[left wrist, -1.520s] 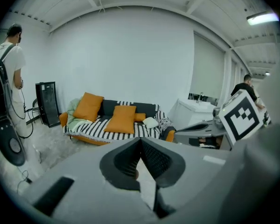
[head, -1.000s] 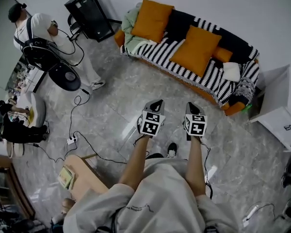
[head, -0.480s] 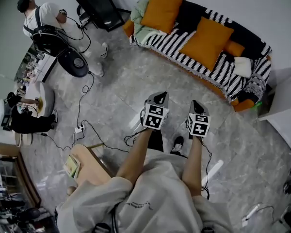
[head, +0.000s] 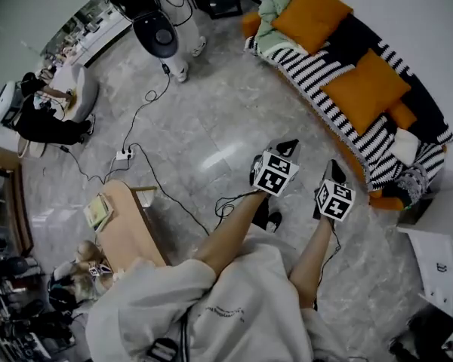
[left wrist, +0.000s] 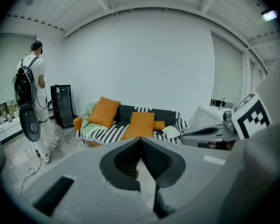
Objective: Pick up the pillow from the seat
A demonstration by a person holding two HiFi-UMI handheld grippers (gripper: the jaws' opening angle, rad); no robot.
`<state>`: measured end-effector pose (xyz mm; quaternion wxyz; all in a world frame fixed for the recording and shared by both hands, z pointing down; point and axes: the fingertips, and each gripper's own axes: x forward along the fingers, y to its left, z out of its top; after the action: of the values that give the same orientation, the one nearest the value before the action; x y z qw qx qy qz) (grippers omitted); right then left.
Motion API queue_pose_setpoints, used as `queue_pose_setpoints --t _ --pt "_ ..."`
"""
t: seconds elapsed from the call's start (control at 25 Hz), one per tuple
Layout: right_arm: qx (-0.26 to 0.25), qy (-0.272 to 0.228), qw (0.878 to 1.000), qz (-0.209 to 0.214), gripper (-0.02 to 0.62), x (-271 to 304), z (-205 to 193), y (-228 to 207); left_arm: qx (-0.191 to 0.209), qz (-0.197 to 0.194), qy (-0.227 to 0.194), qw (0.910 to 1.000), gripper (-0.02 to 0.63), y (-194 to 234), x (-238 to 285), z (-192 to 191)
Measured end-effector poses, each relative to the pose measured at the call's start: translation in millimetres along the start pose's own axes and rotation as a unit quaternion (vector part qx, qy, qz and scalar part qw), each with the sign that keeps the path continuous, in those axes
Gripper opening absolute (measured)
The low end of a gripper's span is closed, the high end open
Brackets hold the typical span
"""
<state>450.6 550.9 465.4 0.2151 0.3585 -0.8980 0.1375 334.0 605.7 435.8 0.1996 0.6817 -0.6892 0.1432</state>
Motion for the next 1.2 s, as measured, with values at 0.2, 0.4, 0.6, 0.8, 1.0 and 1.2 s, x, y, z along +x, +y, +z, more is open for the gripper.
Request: queue_pose_setpoints --t 0.2,0.4,0.6,0.8,1.0,1.2 --pt "-0.016 0.021 0.999 0.036 0.006 43 5 31 -0.007 0.014 -0.004 0.9999 0.009 44 0 0" --pt "-0.047 0.026 0.996 0.068 0.006 74 26 49 0.001 0.020 -0.005 0.9998 0.009 86 9 12" --pt "-0.060 0.026 0.996 0.053 0.007 111 67 32 -0.034 0.027 -0.020 0.9989 0.009 132 35 48" --pt "-0.055 0.024 0.998 0.034 0.006 170 108 16 -0.058 0.017 -0.039 0.9974 0.009 177 76 86" --pt "-0.062 0.045 0.997 0.023 0.006 214 136 10 -0.077 0.015 -0.026 0.9966 0.009 216 110 107" --pt "-0.069 0.051 0.996 0.016 0.006 272 163 22 -0.094 0.007 -0.033 0.9950 0.009 267 146 130"
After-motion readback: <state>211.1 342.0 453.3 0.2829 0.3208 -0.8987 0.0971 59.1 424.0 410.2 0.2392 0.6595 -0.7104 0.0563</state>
